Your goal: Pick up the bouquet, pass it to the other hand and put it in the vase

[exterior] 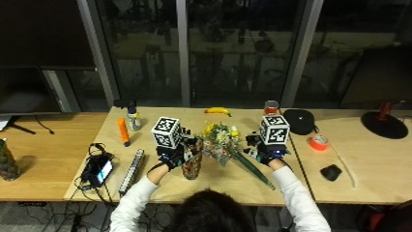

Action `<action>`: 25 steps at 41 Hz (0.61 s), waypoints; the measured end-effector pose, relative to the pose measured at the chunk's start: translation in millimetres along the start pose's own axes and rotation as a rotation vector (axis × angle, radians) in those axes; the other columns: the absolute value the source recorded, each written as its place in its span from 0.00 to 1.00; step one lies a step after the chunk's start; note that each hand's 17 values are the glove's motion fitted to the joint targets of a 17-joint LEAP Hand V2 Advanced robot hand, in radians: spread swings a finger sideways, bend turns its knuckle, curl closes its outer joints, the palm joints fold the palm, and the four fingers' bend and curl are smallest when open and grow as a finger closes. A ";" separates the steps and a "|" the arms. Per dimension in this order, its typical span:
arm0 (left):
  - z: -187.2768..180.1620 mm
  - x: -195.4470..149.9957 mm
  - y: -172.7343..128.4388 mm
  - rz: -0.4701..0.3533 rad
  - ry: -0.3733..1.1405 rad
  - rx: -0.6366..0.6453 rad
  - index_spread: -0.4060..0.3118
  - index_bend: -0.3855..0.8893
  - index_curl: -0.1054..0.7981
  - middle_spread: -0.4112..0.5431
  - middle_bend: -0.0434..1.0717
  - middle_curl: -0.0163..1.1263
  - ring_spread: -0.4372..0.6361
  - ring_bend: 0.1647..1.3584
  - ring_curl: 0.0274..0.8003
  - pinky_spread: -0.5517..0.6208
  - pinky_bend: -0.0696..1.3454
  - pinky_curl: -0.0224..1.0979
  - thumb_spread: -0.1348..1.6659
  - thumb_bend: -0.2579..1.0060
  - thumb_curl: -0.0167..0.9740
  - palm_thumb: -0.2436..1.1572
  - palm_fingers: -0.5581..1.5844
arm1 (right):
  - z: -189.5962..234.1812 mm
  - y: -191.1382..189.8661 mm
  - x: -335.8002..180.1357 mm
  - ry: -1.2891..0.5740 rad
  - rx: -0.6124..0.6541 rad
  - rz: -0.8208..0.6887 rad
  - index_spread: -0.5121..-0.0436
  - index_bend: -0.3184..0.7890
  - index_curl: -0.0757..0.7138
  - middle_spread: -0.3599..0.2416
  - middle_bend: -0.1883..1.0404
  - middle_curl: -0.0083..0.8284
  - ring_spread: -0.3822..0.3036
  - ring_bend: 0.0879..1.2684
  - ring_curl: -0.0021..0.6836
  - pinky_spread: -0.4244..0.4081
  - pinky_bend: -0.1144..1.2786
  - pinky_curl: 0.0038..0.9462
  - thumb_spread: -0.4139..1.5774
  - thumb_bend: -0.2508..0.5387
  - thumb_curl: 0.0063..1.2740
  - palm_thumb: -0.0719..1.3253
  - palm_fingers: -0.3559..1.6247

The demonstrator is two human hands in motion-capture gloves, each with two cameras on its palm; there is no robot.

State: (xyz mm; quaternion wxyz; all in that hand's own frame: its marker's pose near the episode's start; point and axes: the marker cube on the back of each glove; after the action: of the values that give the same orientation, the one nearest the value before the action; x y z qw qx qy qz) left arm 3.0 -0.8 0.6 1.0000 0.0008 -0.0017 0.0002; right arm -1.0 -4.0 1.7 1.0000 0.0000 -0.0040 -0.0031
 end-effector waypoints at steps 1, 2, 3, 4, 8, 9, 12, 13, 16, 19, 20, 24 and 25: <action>0.2 0.8 -0.3 0.001 -0.001 0.001 0.63 0.43 0.17 0.56 0.21 0.05 0.56 0.20 0.05 0.62 0.27 0.08 0.32 0.34 0.08 0.37 0.42 | 0.2 -0.8 -0.5 -0.003 0.000 -0.001 0.73 0.32 0.10 0.62 0.35 0.09 0.57 0.32 0.15 0.60 0.39 0.10 0.43 0.63 0.05 0.31 0.44; 0.5 2.3 -0.6 0.002 -0.002 0.003 0.64 0.43 0.18 0.58 0.20 0.06 0.59 0.21 0.07 0.64 0.28 0.09 0.37 0.35 0.09 0.38 0.42 | 0.6 -2.1 -1.3 -0.008 0.000 -0.001 0.69 0.32 0.11 0.62 0.35 0.10 0.57 0.33 0.18 0.61 0.40 0.12 0.47 0.64 0.06 0.32 0.43; 0.7 4.1 -0.8 0.004 -0.004 0.006 0.65 0.42 0.19 0.60 0.20 0.07 0.61 0.22 0.10 0.66 0.28 0.11 0.40 0.35 0.10 0.39 0.42 | 1.0 -3.6 -2.2 -0.013 -0.001 -0.001 0.64 0.33 0.13 0.62 0.36 0.12 0.57 0.35 0.22 0.62 0.41 0.15 0.51 0.65 0.06 0.33 0.42; 0.7 5.9 -0.8 0.006 -0.006 0.010 0.66 0.42 0.20 0.61 0.20 0.09 0.63 0.23 0.11 0.68 0.28 0.12 0.44 0.35 0.10 0.39 0.41 | 1.3 -5.1 -3.1 -0.016 -0.002 0.001 0.61 0.33 0.14 0.63 0.36 0.14 0.57 0.36 0.25 0.63 0.42 0.17 0.54 0.66 0.07 0.33 0.42; 0.5 11.3 0.2 0.024 -0.013 0.032 0.70 0.40 0.22 0.67 0.20 0.12 0.69 0.27 0.17 0.73 0.31 0.16 0.55 0.35 0.13 0.40 0.37 | 1.2 -9.5 -4.6 -0.007 -0.011 0.013 0.52 0.34 0.16 0.64 0.37 0.20 0.58 0.39 0.32 0.65 0.45 0.23 0.65 0.66 0.10 0.35 0.39; 0.7 11.8 0.4 0.027 -0.014 0.040 0.70 0.39 0.22 0.68 0.19 0.12 0.70 0.28 0.18 0.74 0.31 0.17 0.57 0.34 0.14 0.40 0.36 | 1.1 -10.4 -4.6 -0.001 -0.015 0.018 0.50 0.34 0.16 0.64 0.38 0.21 0.59 0.40 0.34 0.67 0.45 0.23 0.67 0.66 0.10 0.34 0.39; 0.1 13.0 0.9 0.041 -0.014 0.082 0.71 0.38 0.23 0.72 0.19 0.13 0.74 0.31 0.20 0.77 0.32 0.19 0.62 0.33 0.16 0.41 0.34 | 1.5 -15.3 -2.2 0.023 -0.032 0.040 0.48 0.34 0.17 0.65 0.38 0.24 0.61 0.40 0.36 0.69 0.47 0.26 0.71 0.62 0.11 0.33 0.37; -1.0 13.9 1.3 0.048 -0.011 0.101 0.72 0.39 0.24 0.72 0.20 0.14 0.75 0.32 0.21 0.77 0.33 0.19 0.63 0.33 0.16 0.41 0.33 | 1.9 -17.5 -0.7 0.031 -0.038 0.049 0.47 0.34 0.17 0.66 0.39 0.25 0.63 0.40 0.36 0.70 0.48 0.27 0.72 0.59 0.12 0.32 0.37; -5.4 17.3 3.7 0.066 0.004 0.145 0.70 0.39 0.25 0.75 0.20 0.15 0.77 0.35 0.22 0.79 0.33 0.21 0.66 0.32 0.18 0.41 0.32 | 2.7 -24.3 4.0 0.031 -0.050 0.076 0.46 0.33 0.16 0.68 0.38 0.26 0.68 0.41 0.38 0.73 0.51 0.29 0.73 0.54 0.13 0.31 0.35; -8.3 19.6 5.3 0.075 0.015 0.174 0.70 0.39 0.26 0.76 0.21 0.16 0.78 0.37 0.24 0.81 0.33 0.22 0.68 0.31 0.19 0.42 0.31 | 4.9 -34.0 9.8 -0.018 -0.069 0.092 0.46 0.32 0.16 0.70 0.37 0.28 0.71 0.42 0.39 0.75 0.55 0.31 0.74 0.51 0.14 0.31 0.34; -8.8 20.4 5.5 0.077 0.016 0.181 0.70 0.39 0.26 0.76 0.22 0.17 0.78 0.37 0.24 0.81 0.33 0.22 0.69 0.31 0.20 0.42 0.31 | 6.0 -37.7 11.5 -0.041 -0.077 0.093 0.47 0.32 0.16 0.71 0.37 0.29 0.72 0.44 0.40 0.76 0.56 0.32 0.74 0.50 0.15 0.31 0.34; -9.5 26.1 5.0 0.089 0.013 0.199 0.69 0.40 0.27 0.77 0.22 0.19 0.79 0.39 0.25 0.82 0.34 0.23 0.70 0.29 0.22 0.43 0.31 | 7.9 -46.2 12.8 -0.112 -0.097 0.096 0.50 0.33 0.15 0.73 0.38 0.31 0.74 0.45 0.41 0.77 0.59 0.34 0.74 0.46 0.16 0.32 0.34; -9.5 27.7 4.7 0.093 0.013 0.203 0.69 0.40 0.28 0.78 0.22 0.19 0.79 0.39 0.26 0.82 0.34 0.24 0.71 0.29 0.22 0.43 0.30 | 8.0 -46.9 12.5 -0.117 -0.098 0.099 0.51 0.33 0.15 0.73 0.38 0.31 0.74 0.45 0.41 0.78 0.59 0.34 0.74 0.46 0.17 0.33 0.33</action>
State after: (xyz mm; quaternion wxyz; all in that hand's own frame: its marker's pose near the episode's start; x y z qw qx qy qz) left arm 30.7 4.0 -8.8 0.9937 0.1019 0.0047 0.0467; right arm 11.2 -50.9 9.8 0.9958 -0.0492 -0.0625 0.0464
